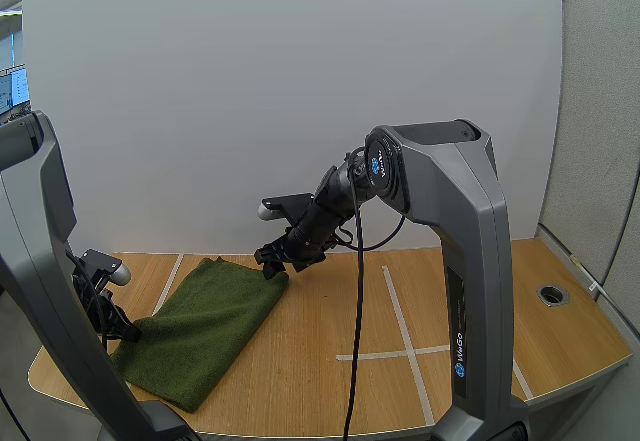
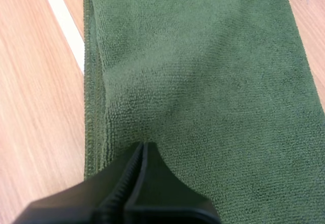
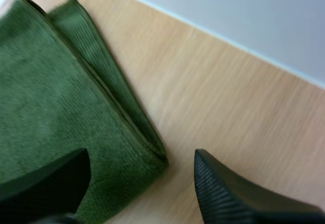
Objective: Fold the towel
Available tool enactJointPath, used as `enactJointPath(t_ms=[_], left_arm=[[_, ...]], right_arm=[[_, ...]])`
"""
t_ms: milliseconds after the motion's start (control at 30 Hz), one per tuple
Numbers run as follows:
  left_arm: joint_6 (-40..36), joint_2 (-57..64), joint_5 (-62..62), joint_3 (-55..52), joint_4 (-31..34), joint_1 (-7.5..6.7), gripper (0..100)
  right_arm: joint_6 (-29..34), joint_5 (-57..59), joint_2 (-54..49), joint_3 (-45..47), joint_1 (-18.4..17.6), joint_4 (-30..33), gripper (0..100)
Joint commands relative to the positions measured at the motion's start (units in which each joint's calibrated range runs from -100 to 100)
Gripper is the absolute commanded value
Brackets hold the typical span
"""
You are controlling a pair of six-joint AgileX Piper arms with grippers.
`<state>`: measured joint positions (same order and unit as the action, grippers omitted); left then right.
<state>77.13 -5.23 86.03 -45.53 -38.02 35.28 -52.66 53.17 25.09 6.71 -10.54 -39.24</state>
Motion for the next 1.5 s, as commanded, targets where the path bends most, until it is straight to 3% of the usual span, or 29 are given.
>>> enactJointPath(t_ms=[0, 133, 333, 433, 500, 567, 667, 700, 1100, 1467], left_arm=[[-0.34, -0.16, 1.41, 0.25, -0.37, -0.2, 0], [-0.5, -0.16, 1.3, 0.58, -0.48, -0.2, 0], [-0.96, -0.16, 1.3, 0.84, -0.48, -0.2, 0], [-1.34, -0.16, 1.3, 0.84, -0.48, -0.2, 0], [-1.35, -0.16, 1.48, 0.84, -0.48, -0.2, 0], [-1.53, -0.16, 1.48, 0.84, -0.48, -0.2, 0], [-1.65, -0.16, 1.48, 0.84, -0.48, -0.2, 0], [-1.65, -0.16, 1.48, 0.84, -0.48, -0.2, 0], [-1.65, -0.16, 2.32, 1.15, -0.84, -0.2, 0], [-3.55, 0.33, 13.97, 5.63, -0.98, -0.2, 0]], right_arm=[[0.15, 0.75, 2.36, -0.2, 0.29, -2.33, 93], [-1.77, 4.14, 2.36, -0.33, 0.29, -5.59, 87], [-3.75, 8.74, 2.39, -0.33, -0.42, -9.55, 86], [-3.75, 10.34, 2.39, -0.33, -1.6, -9.51, 85], [-3.75, 10.55, 2.39, -0.33, -1.77, -9.15, 80], [-3.75, 10.55, 2.39, -0.33, -1.77, -8.65, 57], [-3.56, 10.55, 2.39, -0.33, -1.6, -7.5, 6], [-3.56, 10.55, 2.27, -0.33, -1.41, -7.21, 0], [-0.11, 19.21, -3.99, 0.62, 5.8, -2.3, 0], [3.51, 12.53, -16.53, 17.56, 9.86, 7.6, 0]])
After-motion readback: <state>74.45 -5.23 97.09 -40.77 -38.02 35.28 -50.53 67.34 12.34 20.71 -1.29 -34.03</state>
